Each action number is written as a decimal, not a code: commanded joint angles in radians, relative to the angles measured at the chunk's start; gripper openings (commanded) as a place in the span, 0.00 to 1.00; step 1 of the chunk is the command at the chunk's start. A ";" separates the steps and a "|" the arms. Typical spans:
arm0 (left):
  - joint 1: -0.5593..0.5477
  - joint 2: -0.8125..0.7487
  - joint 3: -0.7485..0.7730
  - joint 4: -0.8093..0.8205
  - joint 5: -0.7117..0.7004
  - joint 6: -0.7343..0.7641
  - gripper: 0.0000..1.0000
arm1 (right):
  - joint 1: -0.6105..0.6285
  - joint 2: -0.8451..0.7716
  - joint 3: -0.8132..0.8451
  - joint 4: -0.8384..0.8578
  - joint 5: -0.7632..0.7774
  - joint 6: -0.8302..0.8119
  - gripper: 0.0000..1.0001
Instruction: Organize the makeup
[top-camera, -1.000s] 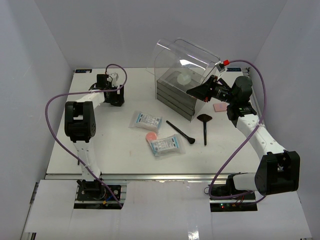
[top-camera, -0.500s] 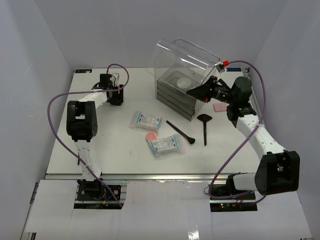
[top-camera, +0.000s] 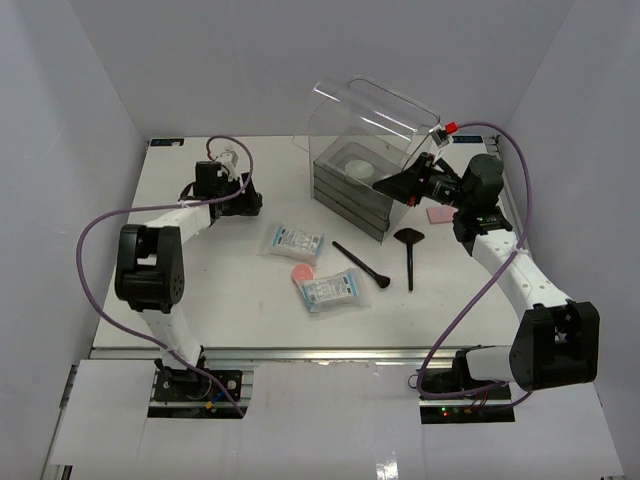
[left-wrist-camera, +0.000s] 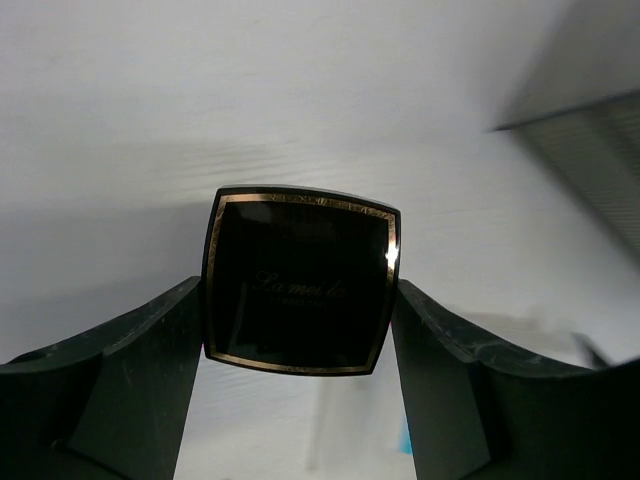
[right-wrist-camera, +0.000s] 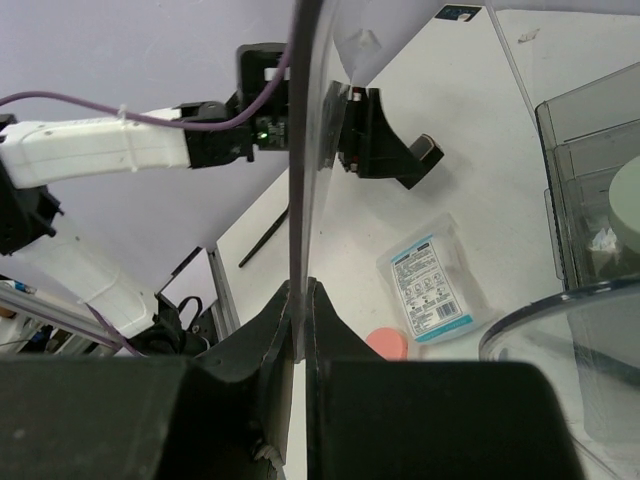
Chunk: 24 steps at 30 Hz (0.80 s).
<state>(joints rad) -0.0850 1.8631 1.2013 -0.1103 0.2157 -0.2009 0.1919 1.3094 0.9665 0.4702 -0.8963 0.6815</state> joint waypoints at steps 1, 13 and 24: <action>-0.050 -0.213 -0.214 0.436 0.295 -0.244 0.20 | 0.018 -0.044 0.034 0.094 -0.066 -0.014 0.08; -0.337 -0.146 -0.397 1.240 0.227 -0.491 0.18 | 0.017 -0.055 0.041 0.086 -0.068 -0.007 0.08; -0.483 0.059 -0.218 1.458 0.086 -0.409 0.19 | 0.017 -0.055 0.040 0.092 -0.070 0.002 0.08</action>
<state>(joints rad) -0.5322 1.8805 0.8923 1.2049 0.3748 -0.6508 0.1921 1.3033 0.9667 0.4667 -0.8967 0.6866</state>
